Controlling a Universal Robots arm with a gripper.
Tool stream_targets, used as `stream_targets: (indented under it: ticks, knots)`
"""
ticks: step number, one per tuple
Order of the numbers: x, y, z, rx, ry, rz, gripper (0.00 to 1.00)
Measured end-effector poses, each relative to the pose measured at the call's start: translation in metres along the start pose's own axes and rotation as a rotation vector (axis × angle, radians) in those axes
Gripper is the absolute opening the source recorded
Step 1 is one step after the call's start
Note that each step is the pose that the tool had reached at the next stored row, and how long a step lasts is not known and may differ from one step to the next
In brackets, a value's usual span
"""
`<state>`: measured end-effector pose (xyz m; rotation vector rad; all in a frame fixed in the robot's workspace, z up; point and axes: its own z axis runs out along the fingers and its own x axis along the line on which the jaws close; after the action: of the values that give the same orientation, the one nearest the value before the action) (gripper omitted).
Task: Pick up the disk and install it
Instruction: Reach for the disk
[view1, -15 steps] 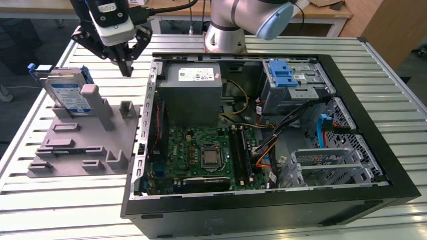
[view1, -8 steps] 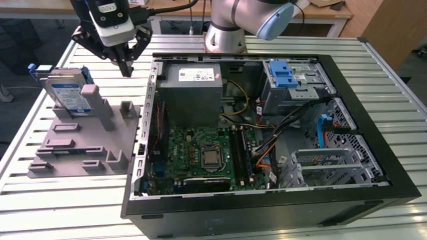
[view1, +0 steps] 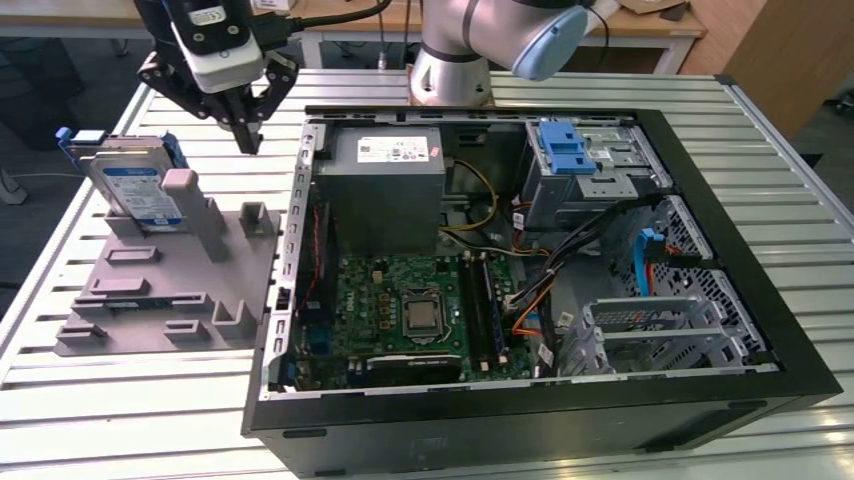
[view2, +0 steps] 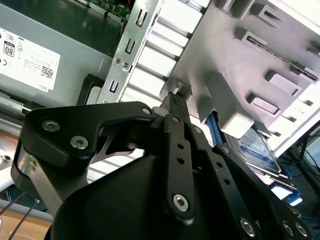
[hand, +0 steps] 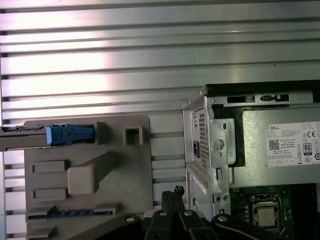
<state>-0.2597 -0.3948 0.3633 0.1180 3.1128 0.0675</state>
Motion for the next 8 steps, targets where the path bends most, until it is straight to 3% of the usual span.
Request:
stream_targets:
  ticks: [8]
  knots:
    - [0.0066,-0.0005,0.0002,-0.0001,-0.0001,0.0,0.11]
